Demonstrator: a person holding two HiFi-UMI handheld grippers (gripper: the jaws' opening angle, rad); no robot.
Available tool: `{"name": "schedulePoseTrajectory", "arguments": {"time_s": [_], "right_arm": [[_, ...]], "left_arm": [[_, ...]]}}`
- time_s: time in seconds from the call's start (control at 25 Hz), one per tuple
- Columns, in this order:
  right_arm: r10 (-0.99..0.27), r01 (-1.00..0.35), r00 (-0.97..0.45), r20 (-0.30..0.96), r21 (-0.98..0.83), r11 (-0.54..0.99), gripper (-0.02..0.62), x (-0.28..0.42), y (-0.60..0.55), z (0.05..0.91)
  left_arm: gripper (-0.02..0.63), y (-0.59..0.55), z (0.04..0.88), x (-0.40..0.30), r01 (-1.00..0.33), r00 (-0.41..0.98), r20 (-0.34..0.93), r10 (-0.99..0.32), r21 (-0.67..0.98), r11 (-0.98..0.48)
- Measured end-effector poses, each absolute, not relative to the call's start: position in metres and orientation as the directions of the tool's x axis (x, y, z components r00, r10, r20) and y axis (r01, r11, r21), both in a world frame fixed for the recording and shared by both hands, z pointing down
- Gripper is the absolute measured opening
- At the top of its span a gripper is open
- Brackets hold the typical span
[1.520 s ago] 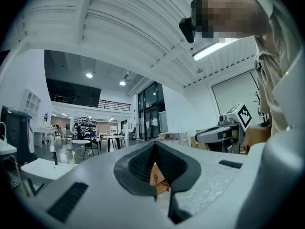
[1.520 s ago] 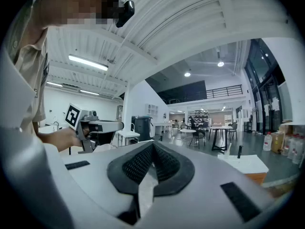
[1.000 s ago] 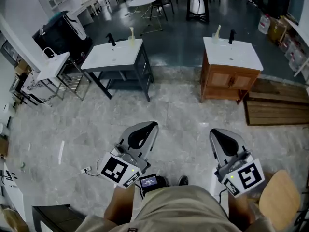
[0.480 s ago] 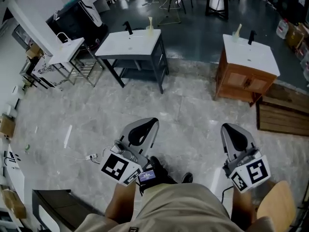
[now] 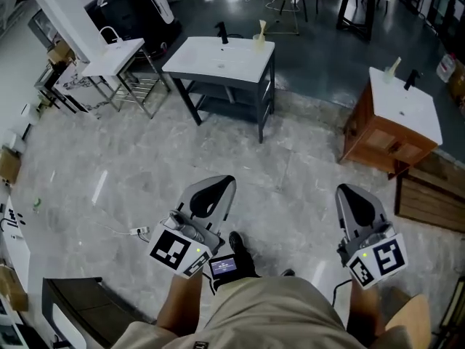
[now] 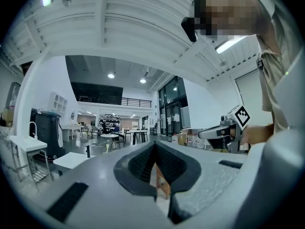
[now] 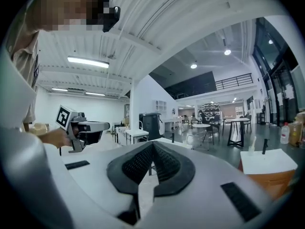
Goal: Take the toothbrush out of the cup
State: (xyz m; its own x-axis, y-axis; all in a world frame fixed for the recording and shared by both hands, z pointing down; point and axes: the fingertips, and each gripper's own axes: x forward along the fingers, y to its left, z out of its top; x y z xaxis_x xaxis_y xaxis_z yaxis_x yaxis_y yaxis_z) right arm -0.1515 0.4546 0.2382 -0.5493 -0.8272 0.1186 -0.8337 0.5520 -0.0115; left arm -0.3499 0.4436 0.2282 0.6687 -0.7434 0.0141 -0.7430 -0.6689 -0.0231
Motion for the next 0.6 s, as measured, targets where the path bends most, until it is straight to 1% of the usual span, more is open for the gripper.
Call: {"name": "schedulePoseTrajectory", "arguments": {"time_s": [0.16, 0.4, 0.6], "right_arm": [[-0.835, -0.841, -0.536, 0.126, 0.003, 0.541, 0.005, -0.199, 0.397, 0.236], [-0.870, -0.875, -0.477, 0.122, 0.030, 0.484, 0.005, -0.262, 0.319, 0.228], [-0.882, -0.887, -0.448, 0.147, 0.054, 0.459, 0.005, -0.297, 0.281, 0.228]], "left_arm": [[0.008, 0.387, 0.231, -0.392, -0.727, 0.687, 0.005, -0.727, -0.010, -0.687], [0.006, 0.307, 0.226, -0.452, -0.672, 0.741, -0.015, -0.672, -0.013, -0.740], [0.006, 0.261, 0.227, -0.482, -0.644, 0.765, -0.033, -0.644, 0.003, -0.765]]}}
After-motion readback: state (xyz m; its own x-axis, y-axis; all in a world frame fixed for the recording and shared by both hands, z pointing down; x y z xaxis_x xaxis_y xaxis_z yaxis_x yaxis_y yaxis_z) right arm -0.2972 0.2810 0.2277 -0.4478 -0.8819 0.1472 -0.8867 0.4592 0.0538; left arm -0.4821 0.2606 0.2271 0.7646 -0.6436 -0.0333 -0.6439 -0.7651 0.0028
